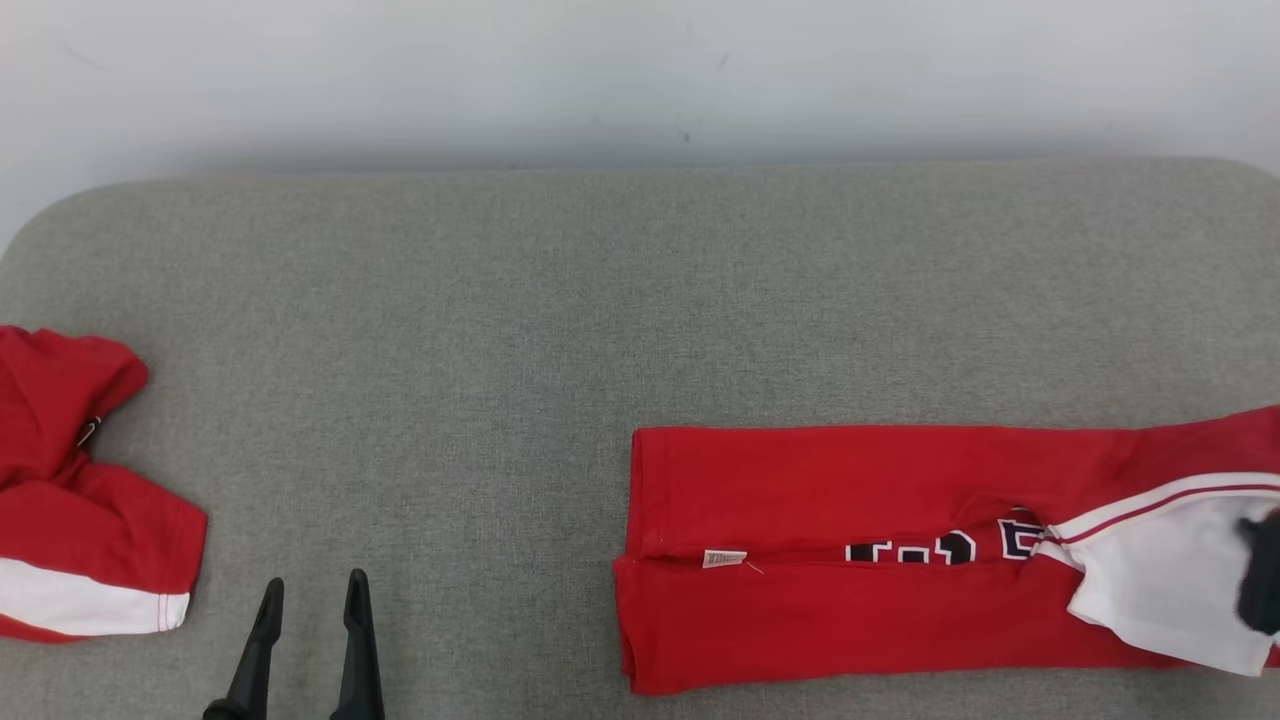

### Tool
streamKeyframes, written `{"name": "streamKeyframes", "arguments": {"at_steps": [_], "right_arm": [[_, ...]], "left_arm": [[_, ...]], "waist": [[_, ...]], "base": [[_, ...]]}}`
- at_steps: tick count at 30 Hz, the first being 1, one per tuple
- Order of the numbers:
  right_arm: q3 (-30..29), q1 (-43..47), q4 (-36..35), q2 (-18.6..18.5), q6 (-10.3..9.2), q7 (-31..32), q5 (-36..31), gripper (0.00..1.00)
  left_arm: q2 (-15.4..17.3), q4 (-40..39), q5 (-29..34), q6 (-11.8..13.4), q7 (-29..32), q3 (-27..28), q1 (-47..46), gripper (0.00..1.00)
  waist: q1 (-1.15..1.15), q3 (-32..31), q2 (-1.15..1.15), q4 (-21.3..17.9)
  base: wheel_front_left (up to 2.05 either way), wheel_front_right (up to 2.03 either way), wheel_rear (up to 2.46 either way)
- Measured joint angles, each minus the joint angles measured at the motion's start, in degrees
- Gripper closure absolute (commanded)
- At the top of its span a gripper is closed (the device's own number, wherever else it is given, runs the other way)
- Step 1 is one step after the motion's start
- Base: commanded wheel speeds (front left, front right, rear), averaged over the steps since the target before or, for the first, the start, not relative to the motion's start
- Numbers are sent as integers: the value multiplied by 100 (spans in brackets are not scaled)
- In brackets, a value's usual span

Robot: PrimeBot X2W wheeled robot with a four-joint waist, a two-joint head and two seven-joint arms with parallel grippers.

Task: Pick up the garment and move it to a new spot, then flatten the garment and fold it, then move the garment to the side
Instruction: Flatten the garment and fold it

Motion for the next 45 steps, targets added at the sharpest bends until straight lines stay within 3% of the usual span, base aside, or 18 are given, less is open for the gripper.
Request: {"name": "streamKeyframes", "arguments": {"at_steps": [8,13,24,45], "right_arm": [[1396,149,-1134,125,-1,731,492,100],[2158,-65,-1340,242,-1,917,633,100],[3562,-859,-479,888,0,613,1056,100],[4462,-1574,827,1213,-1,-245,1448,100]], "left_arm": [[-1,82,-43,-3,0,-74,72,0],[-1,83,-44,-8,0,-97,102,0],[-2,108,-99,-44,0,-252,101,0],[-1,90,-153,-12,0,-307,61,0]], "waist": [[-1,-217,0,-21],[-1,-291,0,42],[-1,-323,0,394],[-1,-191,0,703]], "base": [[0,0,0],[0,0,0],[0,0,0],[0,0,0]]}}
